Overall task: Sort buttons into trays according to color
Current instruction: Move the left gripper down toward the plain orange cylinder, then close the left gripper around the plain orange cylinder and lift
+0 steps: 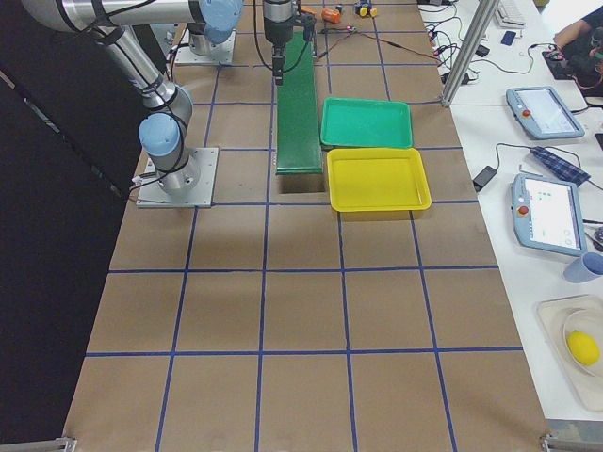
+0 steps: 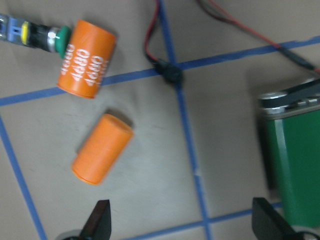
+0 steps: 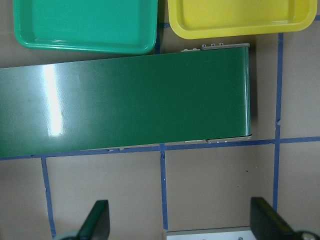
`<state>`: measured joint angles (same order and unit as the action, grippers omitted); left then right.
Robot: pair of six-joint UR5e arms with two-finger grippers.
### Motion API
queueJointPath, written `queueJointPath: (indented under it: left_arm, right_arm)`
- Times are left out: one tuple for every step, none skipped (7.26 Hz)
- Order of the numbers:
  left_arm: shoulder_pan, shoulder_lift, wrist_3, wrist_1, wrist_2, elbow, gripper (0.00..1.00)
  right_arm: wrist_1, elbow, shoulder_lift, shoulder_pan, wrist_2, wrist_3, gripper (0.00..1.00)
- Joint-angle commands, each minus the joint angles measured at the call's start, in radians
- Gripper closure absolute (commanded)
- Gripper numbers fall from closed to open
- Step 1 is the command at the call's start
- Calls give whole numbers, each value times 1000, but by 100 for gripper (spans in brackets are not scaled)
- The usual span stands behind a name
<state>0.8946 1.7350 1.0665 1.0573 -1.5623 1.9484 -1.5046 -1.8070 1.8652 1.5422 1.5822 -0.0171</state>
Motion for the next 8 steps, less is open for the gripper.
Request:
queueJointPath:
  left_arm:
    - [-40, 107, 194, -148, 1, 46, 0]
    - [-40, 138, 296, -192, 2, 47, 0]
    - [-40, 159, 317, -230, 4, 64, 0]
    - [-40, 173, 322, -234, 7, 63, 0]
    - [-39, 190, 322, -234, 5, 63, 15]
    - [-36, 184, 322, -231, 2, 61, 70]
    - [-25, 155, 322, -215, -4, 66, 100]
    - [-25, 131, 320, -191, 4, 79, 100]
  right_arm:
    - [0, 0, 0, 1, -1, -1, 0]
    - [3, 0, 0, -1, 1, -1, 0]
    - [-2, 0, 0, -1, 1, -1, 0]
    - [-2, 0, 0, 1, 1, -3, 0]
    - [1, 0, 2, 1, 1, -3, 0]
    - [-2, -2, 0, 1, 1, -3, 0]
    - [0, 0, 2, -1, 1, -3, 0]
    - [-2, 0, 2, -1, 1, -3, 0]
